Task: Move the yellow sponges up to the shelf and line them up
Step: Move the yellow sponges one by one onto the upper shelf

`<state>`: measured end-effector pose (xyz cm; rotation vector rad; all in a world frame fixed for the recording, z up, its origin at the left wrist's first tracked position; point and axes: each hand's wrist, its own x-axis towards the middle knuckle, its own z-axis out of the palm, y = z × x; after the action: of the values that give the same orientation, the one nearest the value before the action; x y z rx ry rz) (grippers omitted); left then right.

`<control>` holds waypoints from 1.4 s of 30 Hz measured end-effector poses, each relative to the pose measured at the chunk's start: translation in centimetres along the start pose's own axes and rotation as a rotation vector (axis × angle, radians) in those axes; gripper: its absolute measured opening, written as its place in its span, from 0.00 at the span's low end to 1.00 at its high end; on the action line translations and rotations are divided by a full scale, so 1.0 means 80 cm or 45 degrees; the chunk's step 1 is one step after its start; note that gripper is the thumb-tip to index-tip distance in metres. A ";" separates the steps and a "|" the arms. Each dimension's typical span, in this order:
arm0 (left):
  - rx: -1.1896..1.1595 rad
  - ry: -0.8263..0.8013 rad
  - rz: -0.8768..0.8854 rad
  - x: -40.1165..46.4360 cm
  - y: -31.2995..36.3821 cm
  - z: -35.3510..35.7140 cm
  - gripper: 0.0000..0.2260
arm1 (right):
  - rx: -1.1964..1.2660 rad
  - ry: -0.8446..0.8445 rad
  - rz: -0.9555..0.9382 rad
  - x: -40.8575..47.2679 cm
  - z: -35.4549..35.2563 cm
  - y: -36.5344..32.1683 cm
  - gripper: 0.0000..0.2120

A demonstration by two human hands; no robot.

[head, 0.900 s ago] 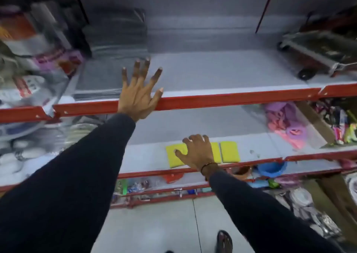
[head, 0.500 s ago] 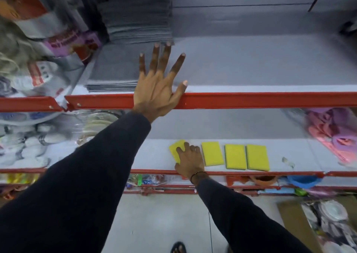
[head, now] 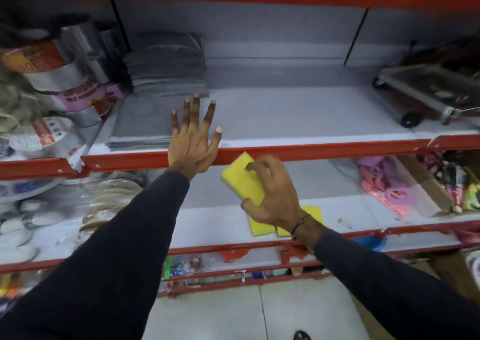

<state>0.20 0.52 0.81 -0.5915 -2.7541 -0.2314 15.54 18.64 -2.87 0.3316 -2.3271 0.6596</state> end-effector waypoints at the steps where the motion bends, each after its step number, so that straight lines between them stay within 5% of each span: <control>1: -0.011 -0.004 -0.013 0.000 0.002 -0.004 0.33 | 0.024 0.131 0.037 0.025 -0.011 0.000 0.26; 4: -0.039 -0.005 -0.025 -0.001 0.003 -0.005 0.34 | -0.023 0.299 0.418 0.101 -0.016 0.010 0.23; 8: -0.001 -0.003 0.017 -0.006 0.001 0.001 0.32 | -0.352 -0.252 0.754 0.133 0.016 0.031 0.27; 10: 0.002 0.004 0.016 -0.006 0.000 0.003 0.32 | -0.409 -0.268 0.725 0.129 0.027 0.034 0.26; 12: 0.004 0.009 0.011 -0.006 0.001 0.002 0.33 | -0.445 -0.054 0.646 0.119 0.031 0.032 0.22; 15: 0.016 0.034 0.015 -0.006 0.002 0.006 0.33 | -0.401 0.552 0.474 0.078 0.032 0.031 0.13; 17: 0.028 0.059 0.000 -0.004 0.001 0.012 0.32 | -0.345 0.630 0.436 0.027 0.048 0.035 0.11; 19: 0.056 0.071 -0.020 -0.003 0.001 0.018 0.32 | -0.341 0.404 0.531 -0.034 0.078 0.048 0.10; 24: 0.109 0.128 -0.014 0.002 -0.002 0.027 0.31 | -0.507 -0.839 0.912 -0.139 0.154 0.105 0.28; 28: 0.118 0.149 -0.014 0.003 -0.004 0.027 0.30 | -0.489 -0.988 0.802 -0.146 0.187 0.105 0.28; 32: 0.129 0.138 -0.022 0.003 0.000 0.022 0.30 | -0.254 -0.757 0.694 -0.125 0.177 0.076 0.26; 38: 0.112 0.106 -0.027 0.003 0.004 0.011 0.31 | 0.089 0.249 0.206 -0.062 0.058 0.027 0.19; 42: 0.100 0.100 -0.027 -0.002 0.005 0.011 0.31 | 0.026 0.560 0.215 0.033 -0.024 0.042 0.17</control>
<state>0.29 1.02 0.00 -0.5219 -2.6812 -0.1474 13.28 22.37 -1.07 -0.0066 -1.9395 0.7533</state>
